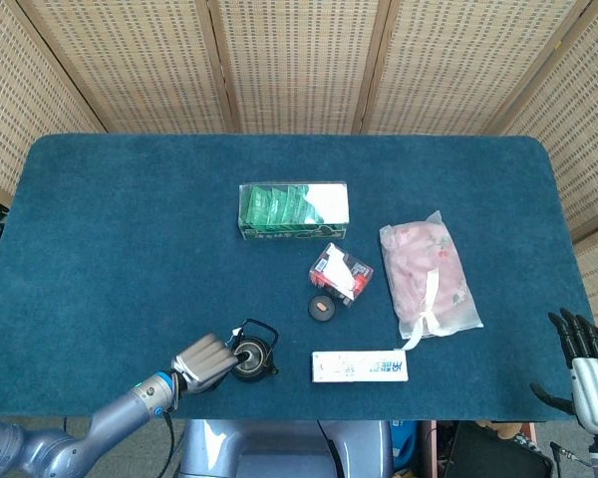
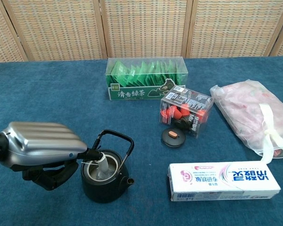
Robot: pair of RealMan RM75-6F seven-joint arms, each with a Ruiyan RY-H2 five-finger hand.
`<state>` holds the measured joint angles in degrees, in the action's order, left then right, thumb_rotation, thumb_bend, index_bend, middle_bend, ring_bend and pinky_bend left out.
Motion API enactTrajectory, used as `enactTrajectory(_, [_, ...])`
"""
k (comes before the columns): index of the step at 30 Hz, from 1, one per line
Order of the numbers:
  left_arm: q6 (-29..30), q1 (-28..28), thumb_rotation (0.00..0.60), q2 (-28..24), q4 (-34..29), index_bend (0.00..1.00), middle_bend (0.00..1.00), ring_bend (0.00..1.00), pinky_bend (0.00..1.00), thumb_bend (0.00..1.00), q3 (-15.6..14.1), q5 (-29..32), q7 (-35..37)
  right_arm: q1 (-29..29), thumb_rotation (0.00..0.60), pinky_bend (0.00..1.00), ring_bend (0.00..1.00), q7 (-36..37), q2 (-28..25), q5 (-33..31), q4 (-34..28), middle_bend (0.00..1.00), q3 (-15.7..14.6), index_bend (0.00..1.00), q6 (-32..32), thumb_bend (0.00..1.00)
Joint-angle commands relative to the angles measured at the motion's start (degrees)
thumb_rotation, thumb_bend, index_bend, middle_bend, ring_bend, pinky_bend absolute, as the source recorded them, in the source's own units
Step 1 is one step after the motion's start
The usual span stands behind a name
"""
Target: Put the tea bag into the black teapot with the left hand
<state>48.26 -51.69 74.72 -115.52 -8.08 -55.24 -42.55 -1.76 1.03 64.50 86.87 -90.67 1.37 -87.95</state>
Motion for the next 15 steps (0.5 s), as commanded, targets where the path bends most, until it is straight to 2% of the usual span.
enactTrajectory(1, [0.7, 0.2, 0.600, -0.3, -0.4, 0.19, 0.89, 0.85, 0.76, 1.00, 0.1, -0.6, 0.5, -0.1, 0.600, 0.14, 0.03, 0.0, -0.1, 0.1, -0.1, 0.11, 0.0, 0.07, -0.2, 0.00])
enactTrajectory(4, [2.4, 1.1, 0.600, -1.5, -1.7, 0.19, 0.87, 0.85, 0.76, 1.00, 0.6, -3.0, 2.4, -0.2, 0.600, 0.14, 0.03, -0.1, -0.2, 0.1, -0.2, 0.11, 0.0, 0.07, -0.4, 0.00])
enactTrajectory(7, [7.4, 4.3, 0.600, -3.1, -2.9, 0.19, 0.85, 0.84, 0.76, 1.00, 1.4, -9.4, 6.8, -0.3, 0.600, 0.14, 0.03, -0.1, -0.3, 0.2, -0.3, 0.11, 0.0, 0.07, -0.6, 0.00])
enactTrajectory(15, [16.4, 11.3, 0.600, -4.6, -0.5, 0.19, 0.73, 0.72, 0.70, 1.00, 1.4, -21.0, 15.9, -0.2, 0.600, 0.14, 0.03, 0.0, -0.3, 0.5, -0.2, 0.11, 0.1, 0.07, -0.7, 0.00])
